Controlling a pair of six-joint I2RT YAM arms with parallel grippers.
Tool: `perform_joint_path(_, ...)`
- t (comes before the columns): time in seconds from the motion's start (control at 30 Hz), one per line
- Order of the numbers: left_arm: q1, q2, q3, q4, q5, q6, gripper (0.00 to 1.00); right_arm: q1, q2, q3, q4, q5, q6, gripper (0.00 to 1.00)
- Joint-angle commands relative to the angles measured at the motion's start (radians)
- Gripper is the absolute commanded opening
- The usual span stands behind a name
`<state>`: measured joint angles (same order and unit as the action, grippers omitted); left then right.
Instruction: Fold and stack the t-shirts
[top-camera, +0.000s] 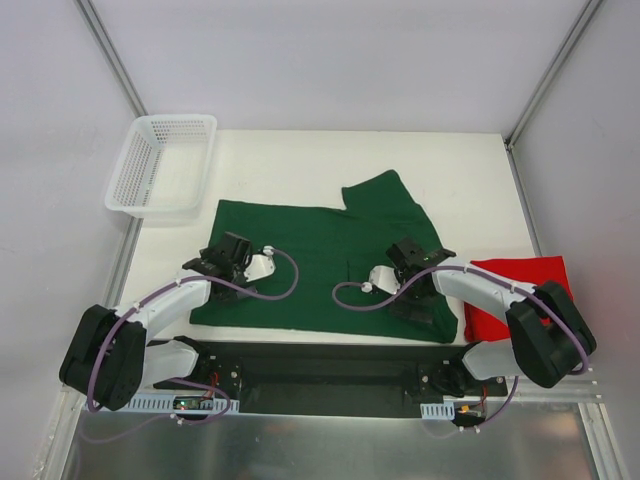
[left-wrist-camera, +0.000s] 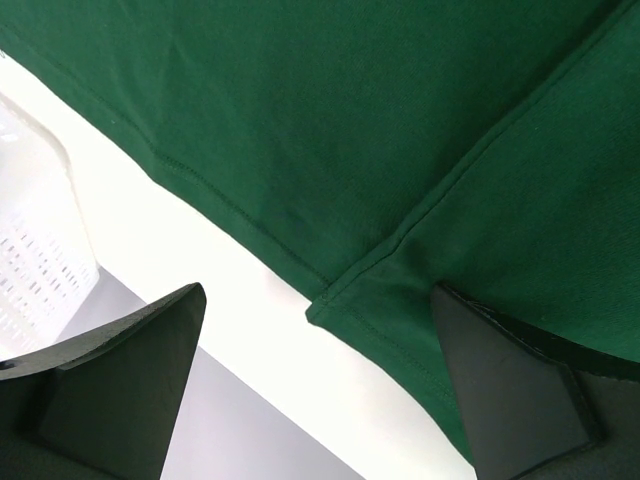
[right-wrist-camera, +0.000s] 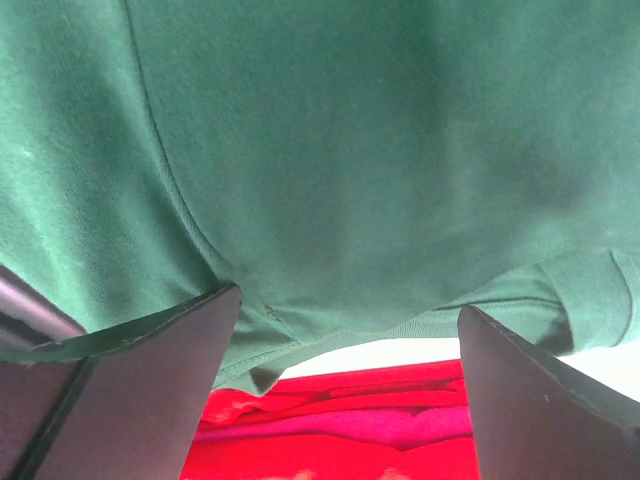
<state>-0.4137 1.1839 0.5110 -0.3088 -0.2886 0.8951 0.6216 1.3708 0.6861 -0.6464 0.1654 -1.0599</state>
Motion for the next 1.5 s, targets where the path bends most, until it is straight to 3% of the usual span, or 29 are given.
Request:
perform_joint_path(0.0,-0.019,0.022,-0.051,-0.22,0.126,-0.07,0.99,0.015,0.022,-0.08,-0.173,-0.083,0.012,0.96)
perform_joint_path(0.57,-0.06,-0.047,-0.075,-0.289,0.089,-0.097,0.99,0.03,0.02,-0.085,-0.116,-0.012,0.023,0.96)
perform_joint_path(1.47,-0.057,0.008,-0.095,-0.263,0.049,-0.12,0.99,0.027,-0.007,0.021,0.079,0.14,0.103,0.96)
